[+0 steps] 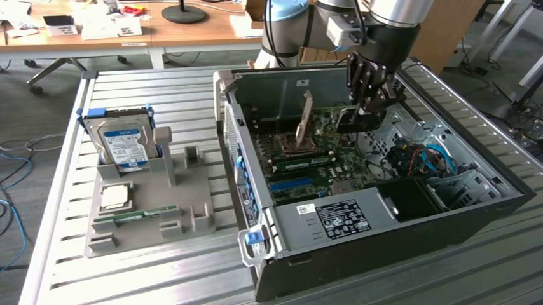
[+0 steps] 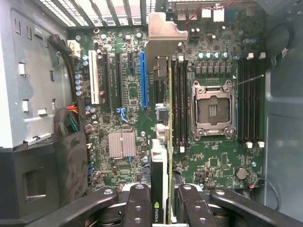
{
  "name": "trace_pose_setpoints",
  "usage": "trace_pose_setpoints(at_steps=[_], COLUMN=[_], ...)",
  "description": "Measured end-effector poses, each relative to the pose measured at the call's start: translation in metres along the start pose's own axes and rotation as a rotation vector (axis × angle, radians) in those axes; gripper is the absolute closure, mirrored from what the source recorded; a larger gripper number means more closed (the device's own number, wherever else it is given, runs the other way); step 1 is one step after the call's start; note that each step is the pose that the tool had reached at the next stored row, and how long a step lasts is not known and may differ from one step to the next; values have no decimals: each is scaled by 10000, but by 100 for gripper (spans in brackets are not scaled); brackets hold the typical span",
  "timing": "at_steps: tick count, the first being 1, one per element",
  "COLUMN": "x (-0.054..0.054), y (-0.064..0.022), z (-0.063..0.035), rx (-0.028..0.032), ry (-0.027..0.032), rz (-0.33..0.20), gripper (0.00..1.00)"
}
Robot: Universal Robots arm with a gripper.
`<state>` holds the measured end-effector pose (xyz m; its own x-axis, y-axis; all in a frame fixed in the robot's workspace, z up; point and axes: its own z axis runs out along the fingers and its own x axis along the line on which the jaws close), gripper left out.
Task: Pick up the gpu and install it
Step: 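Insert the gpu into the slot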
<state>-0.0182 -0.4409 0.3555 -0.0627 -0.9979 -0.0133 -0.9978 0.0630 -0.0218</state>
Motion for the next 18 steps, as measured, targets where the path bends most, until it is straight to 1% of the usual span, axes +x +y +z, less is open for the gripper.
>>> trace_pose_setpoints(at_steps=[14,18], x=[1,2], y=[22,40], z=[0,-1], rx=[0,0], ry=[0,0], rz=[-1,0], gripper=[73,73])
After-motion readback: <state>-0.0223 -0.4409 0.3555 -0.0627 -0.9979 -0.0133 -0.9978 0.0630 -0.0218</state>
